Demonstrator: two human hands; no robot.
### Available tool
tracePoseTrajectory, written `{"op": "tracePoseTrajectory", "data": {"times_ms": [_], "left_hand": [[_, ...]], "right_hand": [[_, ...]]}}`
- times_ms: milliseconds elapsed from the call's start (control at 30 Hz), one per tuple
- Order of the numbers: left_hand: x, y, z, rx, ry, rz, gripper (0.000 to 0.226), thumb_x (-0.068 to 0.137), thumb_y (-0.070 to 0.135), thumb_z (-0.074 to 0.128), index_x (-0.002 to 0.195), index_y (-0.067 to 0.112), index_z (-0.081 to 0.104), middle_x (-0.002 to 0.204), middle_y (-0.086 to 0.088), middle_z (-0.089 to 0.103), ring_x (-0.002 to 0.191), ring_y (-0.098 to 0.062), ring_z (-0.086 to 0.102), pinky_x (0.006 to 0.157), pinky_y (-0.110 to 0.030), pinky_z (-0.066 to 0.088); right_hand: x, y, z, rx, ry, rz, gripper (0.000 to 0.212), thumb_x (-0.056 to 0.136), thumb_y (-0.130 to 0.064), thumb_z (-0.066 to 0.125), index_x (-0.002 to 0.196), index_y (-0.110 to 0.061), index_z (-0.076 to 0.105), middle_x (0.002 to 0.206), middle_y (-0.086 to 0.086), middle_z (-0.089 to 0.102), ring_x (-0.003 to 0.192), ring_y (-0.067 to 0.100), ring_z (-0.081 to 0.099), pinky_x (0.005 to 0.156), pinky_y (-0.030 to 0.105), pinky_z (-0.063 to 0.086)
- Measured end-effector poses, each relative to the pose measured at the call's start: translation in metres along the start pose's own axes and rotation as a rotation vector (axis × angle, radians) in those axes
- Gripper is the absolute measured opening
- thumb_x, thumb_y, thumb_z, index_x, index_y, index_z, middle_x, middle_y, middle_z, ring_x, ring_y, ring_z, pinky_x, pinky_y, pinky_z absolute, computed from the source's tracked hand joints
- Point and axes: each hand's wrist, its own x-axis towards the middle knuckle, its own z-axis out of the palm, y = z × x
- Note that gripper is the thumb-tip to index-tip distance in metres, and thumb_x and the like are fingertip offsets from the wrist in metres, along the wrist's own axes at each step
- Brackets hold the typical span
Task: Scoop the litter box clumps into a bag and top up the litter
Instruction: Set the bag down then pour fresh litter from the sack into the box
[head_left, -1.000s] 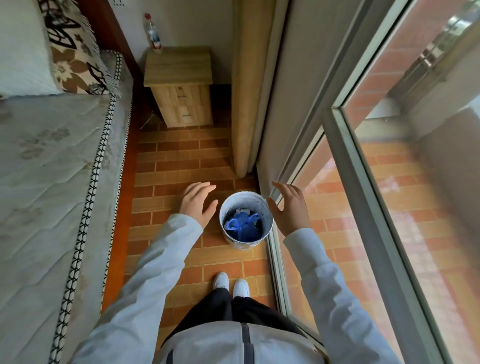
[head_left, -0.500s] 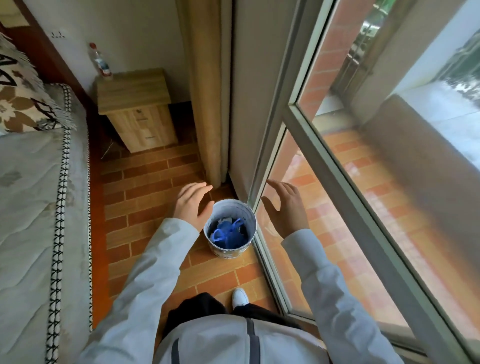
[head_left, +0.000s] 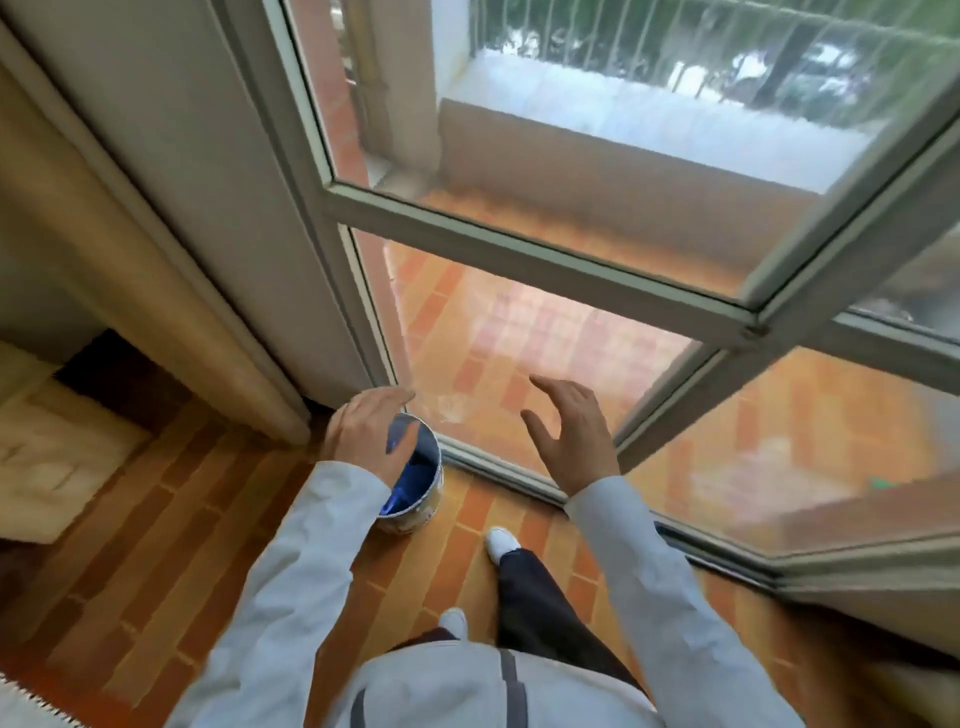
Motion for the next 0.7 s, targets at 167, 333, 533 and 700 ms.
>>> {"op": "tracePoseTrajectory", "data": {"times_ms": [167, 333, 533, 700], "left_hand": [[0.001, 0.048, 0.027, -0.062, -0.178, 0.279, 0.04, 0.083, 0.034, 0.051, 0.114, 0.013, 0.065, 0.115, -0.006, 0.067, 0.108, -0.026, 0.061, 0.094, -0.046, 0.047], [-0.008, 0.114, 0.065, -0.122, -0.339, 0.52, 0.047, 0.085, 0.042, 0.041, 0.115, 0.014, 0.065, 0.112, -0.006, 0.067, 0.104, -0.027, 0.062, 0.088, -0.048, 0.05], [-0.042, 0.206, 0.11, -0.183, -0.506, 0.706, 0.032, 0.088, 0.027, 0.057, 0.116, 0.013, 0.064, 0.112, -0.011, 0.067, 0.105, -0.031, 0.061, 0.088, -0.047, 0.05], [-0.089, 0.283, 0.154, -0.216, -0.56, 0.847, 0.029, 0.087, 0.02, 0.063, 0.114, 0.01, 0.065, 0.108, -0.013, 0.068, 0.101, -0.033, 0.063, 0.085, -0.043, 0.052]], "right_hand": [[-0.092, 0.027, -0.05, -0.048, 0.169, 0.259, 0.04, 0.088, -0.017, 0.065, 0.126, -0.011, 0.058, 0.116, 0.007, 0.064, 0.113, 0.025, 0.054, 0.099, 0.036, 0.043], [-0.184, 0.051, -0.096, -0.089, 0.363, 0.519, 0.04, 0.09, -0.019, 0.063, 0.129, -0.012, 0.057, 0.121, 0.006, 0.063, 0.118, 0.022, 0.052, 0.103, 0.031, 0.039], [-0.295, 0.078, -0.137, -0.087, 0.583, 0.834, 0.038, 0.091, -0.022, 0.061, 0.128, -0.015, 0.059, 0.121, 0.008, 0.062, 0.119, 0.022, 0.051, 0.101, 0.031, 0.039], [-0.387, 0.102, -0.176, -0.133, 0.684, 0.978, 0.035, 0.091, -0.022, 0.059, 0.125, -0.015, 0.06, 0.122, 0.004, 0.063, 0.118, 0.019, 0.05, 0.099, 0.027, 0.038]]}}
